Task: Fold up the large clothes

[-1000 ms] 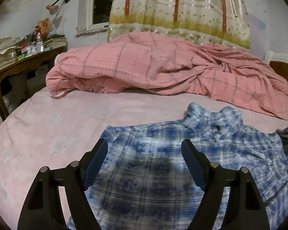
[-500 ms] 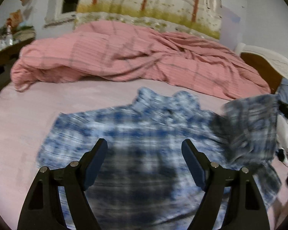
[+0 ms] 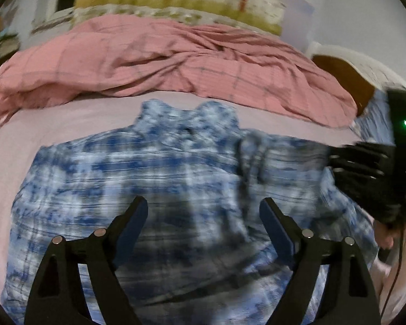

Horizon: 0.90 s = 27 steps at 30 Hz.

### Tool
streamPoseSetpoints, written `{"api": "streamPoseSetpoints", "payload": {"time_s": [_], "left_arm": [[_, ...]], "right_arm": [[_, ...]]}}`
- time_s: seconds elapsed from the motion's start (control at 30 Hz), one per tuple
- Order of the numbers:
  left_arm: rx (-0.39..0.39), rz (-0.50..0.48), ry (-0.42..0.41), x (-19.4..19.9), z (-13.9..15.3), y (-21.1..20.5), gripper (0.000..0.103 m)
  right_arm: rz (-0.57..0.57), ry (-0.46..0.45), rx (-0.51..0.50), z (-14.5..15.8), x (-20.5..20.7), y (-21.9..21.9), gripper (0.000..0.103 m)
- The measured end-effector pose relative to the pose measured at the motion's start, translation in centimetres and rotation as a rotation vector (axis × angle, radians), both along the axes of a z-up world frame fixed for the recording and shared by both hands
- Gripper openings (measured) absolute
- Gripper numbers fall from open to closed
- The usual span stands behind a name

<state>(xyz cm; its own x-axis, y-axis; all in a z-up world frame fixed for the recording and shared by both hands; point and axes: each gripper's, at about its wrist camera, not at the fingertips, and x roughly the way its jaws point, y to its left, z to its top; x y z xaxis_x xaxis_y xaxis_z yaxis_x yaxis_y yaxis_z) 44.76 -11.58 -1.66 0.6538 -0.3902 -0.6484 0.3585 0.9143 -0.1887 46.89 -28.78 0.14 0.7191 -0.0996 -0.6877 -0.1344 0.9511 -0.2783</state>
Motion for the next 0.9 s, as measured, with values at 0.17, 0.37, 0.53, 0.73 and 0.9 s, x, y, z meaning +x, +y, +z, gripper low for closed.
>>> {"api": "streamPoseSetpoints", "payload": {"time_s": [0.17,0.37,0.53,0.73,0.9], "left_arm": [[0.081,-0.099,0.002,-0.7,-0.8,-2.7,0.090],[0.174,-0.086,0.031,0.3,-2.3,-3.7,0.093],[0.144,-0.065,0.061,2.2,-3.7,-3.0,0.039],[0.211,0.009,-0.131,1.8,-0.2,-0.2,0.002],[0.428,0.293,-0.336,2.0,2.1,3.8,0.002]], "right_arm": [[0.100,0.104,0.043,-1.4,0.3,-0.4,0.057],[0.172,0.138,0.168,-1.1,-0.3,-0.8,0.072],[0.160,0.107,0.186,-0.1,-0.7,-1.0,0.072],[0.122,0.096,0.200,-0.2,-0.1,-1.4,0.074],[0.081,0.092,0.189,-0.6,0.4,-1.8,0.077]]}}
